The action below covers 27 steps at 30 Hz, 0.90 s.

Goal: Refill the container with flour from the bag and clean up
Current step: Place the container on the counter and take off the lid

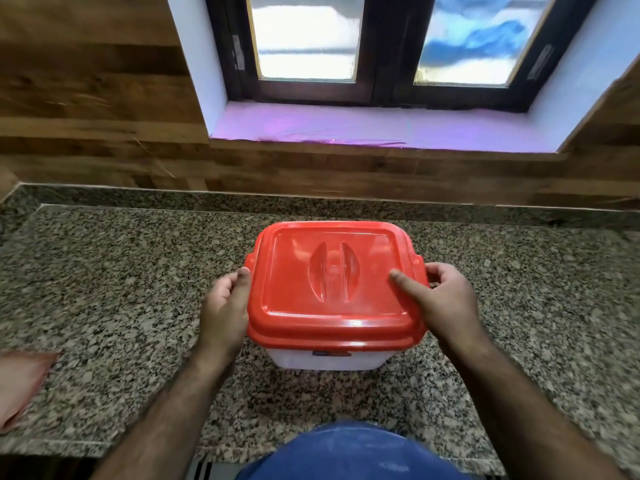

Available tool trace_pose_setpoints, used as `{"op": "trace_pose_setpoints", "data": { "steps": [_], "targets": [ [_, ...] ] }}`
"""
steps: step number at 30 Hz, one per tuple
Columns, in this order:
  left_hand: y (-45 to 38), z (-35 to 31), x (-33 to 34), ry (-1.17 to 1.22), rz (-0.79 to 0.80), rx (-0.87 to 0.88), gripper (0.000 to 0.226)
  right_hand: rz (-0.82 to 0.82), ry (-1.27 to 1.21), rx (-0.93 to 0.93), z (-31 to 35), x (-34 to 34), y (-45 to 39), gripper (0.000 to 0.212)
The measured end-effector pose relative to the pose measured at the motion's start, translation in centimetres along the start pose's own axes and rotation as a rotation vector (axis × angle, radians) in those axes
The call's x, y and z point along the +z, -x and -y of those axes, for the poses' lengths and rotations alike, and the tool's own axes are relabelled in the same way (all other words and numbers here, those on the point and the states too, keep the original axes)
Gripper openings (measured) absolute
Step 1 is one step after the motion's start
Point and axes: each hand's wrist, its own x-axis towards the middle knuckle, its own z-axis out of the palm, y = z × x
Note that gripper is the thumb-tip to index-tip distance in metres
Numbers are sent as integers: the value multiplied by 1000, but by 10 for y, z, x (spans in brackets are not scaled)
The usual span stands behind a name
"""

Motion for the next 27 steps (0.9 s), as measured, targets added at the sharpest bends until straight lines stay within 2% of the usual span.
{"op": "trace_pose_setpoints", "data": {
  "steps": [2,7,10,13,14,16,17,19,20,22,25,27],
  "targets": [
    [1,-3,1,51,9,-36,61,-24,-18,16,3,1,1,71],
    [-2,-7,-2,144,33,-111,82,-35,-364,14,27,-10,9,77],
    [-2,-9,-3,192,42,-157,89,122,-649,57,51,-15,14,70],
    [-3,-9,-8,165,111,-181,101,227,-799,59,64,-23,8,71],
    [-2,-9,-9,145,117,-166,102,241,-832,51,66,-29,3,74],
    [1,-9,-7,70,33,-54,103,239,-883,40,68,-43,-6,74],
    [4,-9,-6,-23,-30,63,104,207,-904,22,68,-51,-11,71],
    [16,-12,-2,-321,-98,415,105,92,-926,-25,65,-65,-19,67],
    [21,-14,1,-454,-70,587,102,17,-932,-60,63,-70,-22,68],
    [32,-17,14,-604,120,800,87,-158,-959,-161,55,-78,-30,70],
    [41,-20,41,-820,469,903,70,-442,-913,-293,42,-88,-37,78],
    [44,-23,60,-1018,621,874,69,-604,-794,-400,34,-91,-37,73]
  ]
}}
